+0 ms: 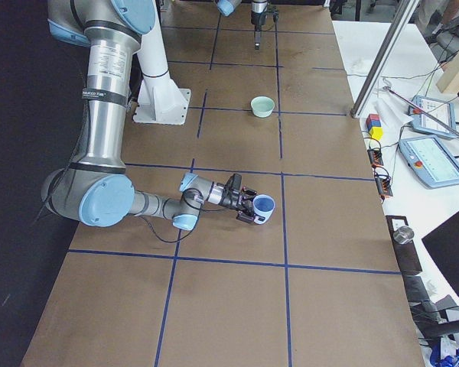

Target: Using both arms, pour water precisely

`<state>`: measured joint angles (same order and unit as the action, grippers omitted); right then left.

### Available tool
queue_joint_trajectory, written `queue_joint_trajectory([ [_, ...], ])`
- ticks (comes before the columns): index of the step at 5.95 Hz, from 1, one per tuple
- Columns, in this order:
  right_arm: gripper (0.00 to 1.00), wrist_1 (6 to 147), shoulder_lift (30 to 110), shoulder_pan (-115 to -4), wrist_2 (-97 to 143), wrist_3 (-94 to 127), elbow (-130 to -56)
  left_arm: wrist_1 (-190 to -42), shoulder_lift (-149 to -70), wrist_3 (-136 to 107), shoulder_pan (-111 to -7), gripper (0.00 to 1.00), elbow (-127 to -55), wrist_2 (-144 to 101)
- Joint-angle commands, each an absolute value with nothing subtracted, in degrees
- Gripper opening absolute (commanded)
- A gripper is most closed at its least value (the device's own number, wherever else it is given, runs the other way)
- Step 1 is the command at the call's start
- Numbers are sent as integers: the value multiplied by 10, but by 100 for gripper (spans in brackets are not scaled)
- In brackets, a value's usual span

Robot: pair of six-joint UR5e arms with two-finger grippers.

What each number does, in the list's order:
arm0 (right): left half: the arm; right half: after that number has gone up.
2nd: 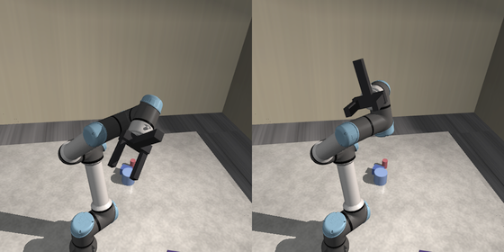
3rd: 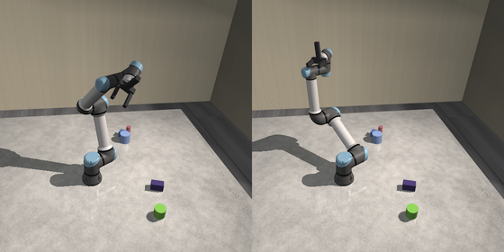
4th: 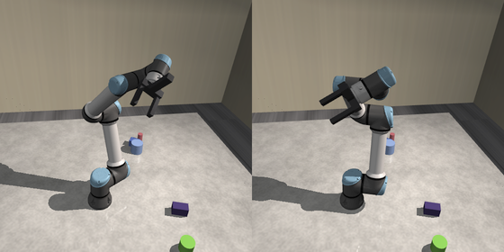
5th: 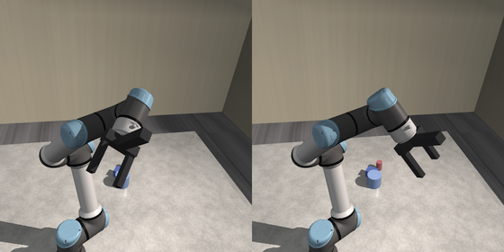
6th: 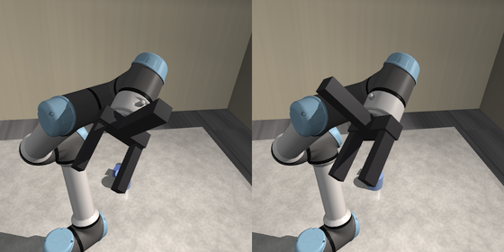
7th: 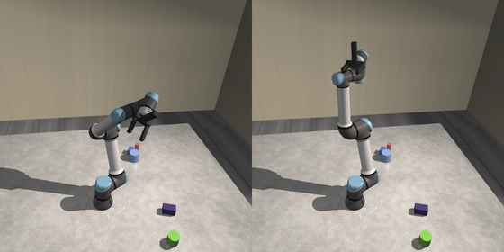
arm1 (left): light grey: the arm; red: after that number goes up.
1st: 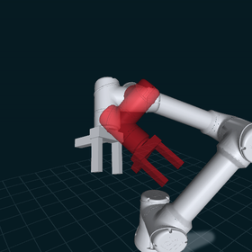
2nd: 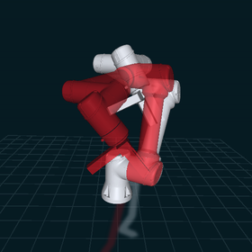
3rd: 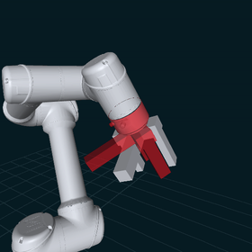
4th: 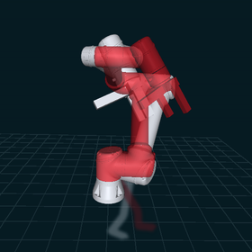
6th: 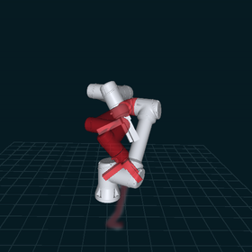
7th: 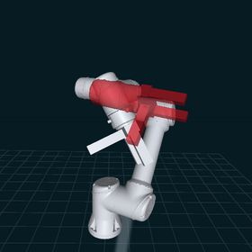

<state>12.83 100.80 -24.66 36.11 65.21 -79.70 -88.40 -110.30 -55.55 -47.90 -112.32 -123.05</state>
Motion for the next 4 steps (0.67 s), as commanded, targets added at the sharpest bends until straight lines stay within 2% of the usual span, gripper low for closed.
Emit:
queue_joint_trajectory([
  [1,13,114,1007,-246,360,650,-786,-883,-1103,-555,-479,100,-1123,-1230],
  [2,24,114,1006,-246,360,650,-786,-884,-1103,-555,-479,100,-1123,-1230],
  [3,43,114,1006,-246,360,648,-788,-883,-1103,-555,-479,100,-1123,-1230],
  [4,79,114,1005,-246,360,646,-789,-884,-1103,-555,-479,100,-1123,-1230],
])
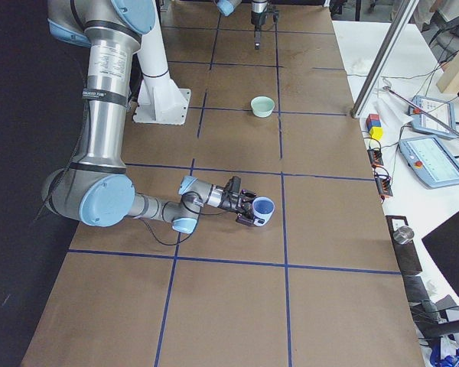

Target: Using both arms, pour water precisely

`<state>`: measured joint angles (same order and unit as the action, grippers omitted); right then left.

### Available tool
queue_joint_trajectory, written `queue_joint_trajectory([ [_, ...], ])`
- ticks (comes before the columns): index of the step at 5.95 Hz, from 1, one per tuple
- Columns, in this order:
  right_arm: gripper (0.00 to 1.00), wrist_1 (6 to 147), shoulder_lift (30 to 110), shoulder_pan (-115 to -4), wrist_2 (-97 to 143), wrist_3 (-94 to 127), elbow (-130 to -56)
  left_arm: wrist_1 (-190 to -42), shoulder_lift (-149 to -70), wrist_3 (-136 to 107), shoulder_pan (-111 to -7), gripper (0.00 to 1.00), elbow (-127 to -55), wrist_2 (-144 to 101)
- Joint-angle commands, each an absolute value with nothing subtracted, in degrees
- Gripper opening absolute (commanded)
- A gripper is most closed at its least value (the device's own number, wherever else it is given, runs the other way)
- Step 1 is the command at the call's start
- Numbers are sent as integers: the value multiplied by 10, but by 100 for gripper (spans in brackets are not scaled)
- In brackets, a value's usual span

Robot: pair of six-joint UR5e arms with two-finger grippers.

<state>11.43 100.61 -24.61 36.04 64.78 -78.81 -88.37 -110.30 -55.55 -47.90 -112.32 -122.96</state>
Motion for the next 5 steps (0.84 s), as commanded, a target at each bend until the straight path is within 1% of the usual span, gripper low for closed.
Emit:
queue_joint_trajectory([
  [1,98,113,1005,-246,359,646,-790,-884,-1103,-555,-479,100,-1123,-1230],
  [5,100,101,1006,-247,348,646,-795,-883,-1103,-555,-480,100,-1123,-1230],
])
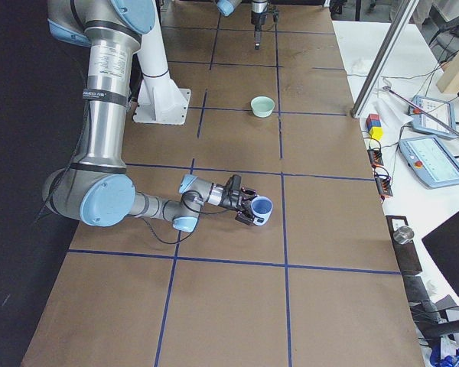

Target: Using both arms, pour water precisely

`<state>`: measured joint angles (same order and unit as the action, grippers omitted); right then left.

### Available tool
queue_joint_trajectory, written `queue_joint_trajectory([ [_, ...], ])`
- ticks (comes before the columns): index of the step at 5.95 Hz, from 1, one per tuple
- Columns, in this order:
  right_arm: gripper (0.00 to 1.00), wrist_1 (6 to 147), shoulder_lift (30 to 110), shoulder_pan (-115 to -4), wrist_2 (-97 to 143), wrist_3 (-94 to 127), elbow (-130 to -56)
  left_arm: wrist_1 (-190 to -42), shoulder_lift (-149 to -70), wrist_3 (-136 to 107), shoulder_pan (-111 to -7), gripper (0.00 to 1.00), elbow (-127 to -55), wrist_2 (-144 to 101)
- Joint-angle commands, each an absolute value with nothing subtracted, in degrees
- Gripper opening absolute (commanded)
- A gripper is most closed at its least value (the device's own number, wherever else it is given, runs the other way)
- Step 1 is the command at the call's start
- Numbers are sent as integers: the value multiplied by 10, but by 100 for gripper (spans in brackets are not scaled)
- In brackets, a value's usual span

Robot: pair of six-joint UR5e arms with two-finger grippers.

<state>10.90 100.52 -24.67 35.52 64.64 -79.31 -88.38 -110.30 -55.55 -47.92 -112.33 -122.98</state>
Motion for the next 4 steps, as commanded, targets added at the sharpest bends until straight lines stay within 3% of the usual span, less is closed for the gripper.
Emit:
queue_joint_trajectory([
  [1,100,89,1008,-247,331,646,-791,-884,-1103,-555,-479,100,-1123,-1230],
  [4,100,47,1034,-244,328,646,-789,-883,-1103,-555,-480,100,-1125,-1231],
])
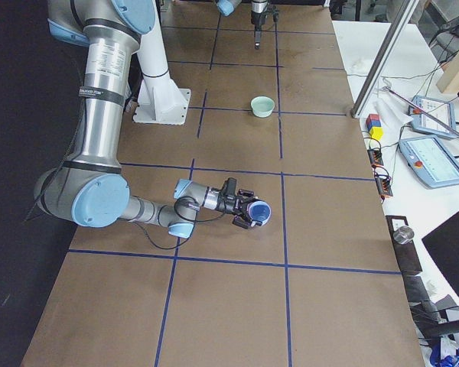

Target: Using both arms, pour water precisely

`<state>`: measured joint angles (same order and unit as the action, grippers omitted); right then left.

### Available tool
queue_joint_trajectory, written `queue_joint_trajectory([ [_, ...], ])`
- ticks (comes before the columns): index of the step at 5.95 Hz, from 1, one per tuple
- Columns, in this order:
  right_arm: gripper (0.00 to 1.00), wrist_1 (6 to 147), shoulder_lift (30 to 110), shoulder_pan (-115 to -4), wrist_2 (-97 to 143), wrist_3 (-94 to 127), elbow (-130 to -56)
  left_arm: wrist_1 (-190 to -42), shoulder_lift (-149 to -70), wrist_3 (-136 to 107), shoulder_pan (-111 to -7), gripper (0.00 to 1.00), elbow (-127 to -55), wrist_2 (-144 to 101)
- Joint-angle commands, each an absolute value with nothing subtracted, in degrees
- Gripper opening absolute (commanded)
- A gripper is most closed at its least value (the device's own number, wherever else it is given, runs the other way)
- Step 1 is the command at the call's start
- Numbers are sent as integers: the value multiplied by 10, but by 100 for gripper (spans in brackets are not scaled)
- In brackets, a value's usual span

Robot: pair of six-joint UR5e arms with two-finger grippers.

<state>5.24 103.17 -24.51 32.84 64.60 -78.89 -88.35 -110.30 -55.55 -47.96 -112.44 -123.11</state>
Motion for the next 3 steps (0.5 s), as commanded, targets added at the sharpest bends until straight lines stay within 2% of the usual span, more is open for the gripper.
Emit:
queue_joint_trajectory([
  [1,100,37,1034,-243,328,646,-794,-883,-1103,-555,-479,100,-1124,-1231],
  [3,100,37,1034,-243,330,643,-809,-884,-1103,-555,-479,100,-1124,-1231],
])
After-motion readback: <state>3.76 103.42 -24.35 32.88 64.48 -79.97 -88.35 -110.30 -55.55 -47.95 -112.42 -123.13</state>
